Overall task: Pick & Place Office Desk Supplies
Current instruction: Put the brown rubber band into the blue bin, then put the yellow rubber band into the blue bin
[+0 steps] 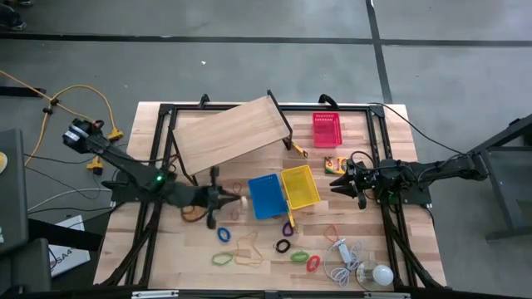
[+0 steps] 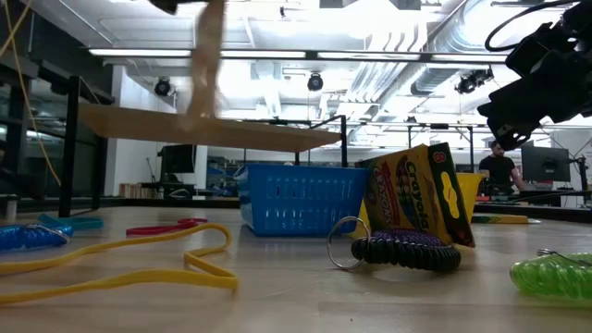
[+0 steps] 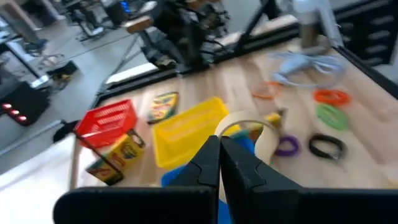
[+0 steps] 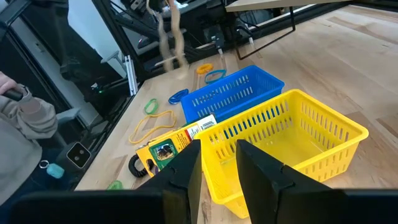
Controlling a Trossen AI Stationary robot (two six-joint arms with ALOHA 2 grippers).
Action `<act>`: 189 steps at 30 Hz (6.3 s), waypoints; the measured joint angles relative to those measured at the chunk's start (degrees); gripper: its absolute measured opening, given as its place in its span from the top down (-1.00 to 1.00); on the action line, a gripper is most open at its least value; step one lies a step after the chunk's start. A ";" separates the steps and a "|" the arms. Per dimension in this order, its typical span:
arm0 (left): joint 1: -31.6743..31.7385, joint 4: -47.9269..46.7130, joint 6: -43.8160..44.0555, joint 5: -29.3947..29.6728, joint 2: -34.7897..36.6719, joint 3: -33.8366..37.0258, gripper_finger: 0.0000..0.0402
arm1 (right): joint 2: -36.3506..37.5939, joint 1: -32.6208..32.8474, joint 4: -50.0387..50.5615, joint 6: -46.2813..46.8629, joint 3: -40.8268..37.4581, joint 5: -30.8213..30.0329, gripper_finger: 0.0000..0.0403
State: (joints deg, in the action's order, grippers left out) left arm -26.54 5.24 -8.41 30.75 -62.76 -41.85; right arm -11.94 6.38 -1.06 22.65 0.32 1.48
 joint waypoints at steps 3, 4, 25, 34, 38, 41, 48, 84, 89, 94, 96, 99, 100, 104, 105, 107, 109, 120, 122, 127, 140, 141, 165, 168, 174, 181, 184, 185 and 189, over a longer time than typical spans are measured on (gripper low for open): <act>3.73 2.82 -0.93 -1.55 -1.36 0.00 1.00 | 0.00 -0.01 0.00 0.00 0.00 0.00 0.56; 4.87 3.67 -1.16 -1.84 -1.92 0.00 1.00 | 0.02 0.01 -0.02 0.02 0.00 0.02 0.56; 16.74 20.74 -1.33 -7.31 -17.11 -0.13 1.00 | 0.02 0.00 -0.01 0.01 0.00 0.00 0.56; 16.91 20.78 1.86 -9.61 -22.93 -0.13 1.00 | 0.01 0.00 -0.01 0.01 0.00 0.00 0.56; 17.11 20.61 3.76 -11.87 -24.30 -0.13 1.00 | 0.02 0.00 0.00 0.02 0.00 0.00 0.56; 17.11 20.13 4.27 -12.60 -24.28 -0.13 1.00 | 0.01 0.00 -0.01 0.01 0.00 0.00 0.56; 15.64 16.03 7.93 -13.49 -24.28 -0.13 1.00 | 0.02 0.00 -0.02 0.00 0.00 0.00 0.56; 14.65 13.65 5.74 -17.50 -20.52 -0.09 0.54 | 0.02 0.01 -0.02 0.00 0.00 0.00 0.56; 13.62 8.06 4.44 -15.79 -13.60 -0.09 0.54 | 0.02 0.00 -0.01 0.00 -0.02 0.00 0.56; 10.87 0.96 7.24 -11.26 -9.40 -0.09 0.54 | 0.02 0.01 0.00 0.01 0.00 0.00 0.56; 9.05 -1.01 8.54 -8.90 -8.99 -0.09 0.54 | 0.01 0.01 -0.01 0.00 0.00 0.00 0.56; 5.92 -2.97 10.52 -5.45 -8.96 -0.09 0.54 | 0.00 0.00 -0.01 0.02 0.00 0.00 0.56; 4.87 -3.82 11.61 -4.28 -8.96 -0.09 0.53 | 0.02 0.01 0.00 0.00 0.00 0.00 0.56; 1.43 -9.16 18.32 -1.51 -8.99 -0.09 0.53 | 0.01 0.01 0.00 0.00 0.00 0.00 0.56; 0.93 -10.10 20.38 -1.45 -9.19 -0.09 0.53 | 0.02 0.00 -0.02 0.00 0.00 0.00 0.56; 0.32 -10.99 23.26 -1.62 -9.78 -0.09 0.53 | 0.00 -0.01 0.00 0.02 0.00 0.00 0.56; -0.02 -10.55 23.80 -2.17 -10.37 -0.09 0.53 | 0.02 -0.01 0.00 0.02 0.00 0.00 0.56; 0.08 -3.93 35.77 -12.76 -18.37 -0.09 0.53 | 0.02 -0.01 -0.02 0.00 -0.02 0.00 0.56; 0.27 -1.28 37.48 -14.97 -20.09 -0.09 0.53 | 0.02 0.01 -0.02 0.01 -0.01 0.00 0.56; 1.35 3.32 42.77 -20.93 -24.34 -0.09 0.53 | 0.00 0.01 -0.02 0.02 0.00 0.00 0.56; 4.10 7.96 48.57 -32.39 -30.95 -0.09 0.53 | 0.02 0.01 -0.01 0.00 0.00 0.00 0.56; 4.32 8.22 48.78 -32.54 -30.95 -0.09 0.53 | 0.01 0.00 -0.01 0.00 0.00 0.00 0.56; 4.94 9.40 51.64 -31.81 -35.52 -1.25 0.53 | 0.02 0.01 -0.28 0.00 0.00 0.04 0.56; 4.92 8.95 51.74 -31.66 -35.52 -1.25 0.53 | 0.02 0.00 -0.28 0.00 0.00 0.02 0.56; 4.62 8.85 52.29 -31.69 -36.68 -1.72 0.53 | 0.02 0.00 -0.33 0.02 0.00 0.02 0.56; 4.63 9.09 52.92 -33.25 -38.14 -3.02 0.53 | 0.02 0.00 -0.47 0.00 0.00 0.12 0.56; 4.63 9.05 53.07 -33.25 -38.14 -3.02 0.53 | 0.02 0.01 -0.46 0.00 0.00 0.12 0.56; 4.63 9.05 53.07 -33.25 -38.14 -3.02 0.53 | 0.02 0.00 -0.46 0.01 0.00 0.10 0.56; 4.61 8.96 53.04 -33.25 -38.14 -3.02 0.53 | 0.02 -0.01 -0.46 0.01 0.00 0.09 0.56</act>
State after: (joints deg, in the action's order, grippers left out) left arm -21.93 14.20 44.63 -2.50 -100.90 -44.86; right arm -11.92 6.37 -1.52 22.67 0.32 1.56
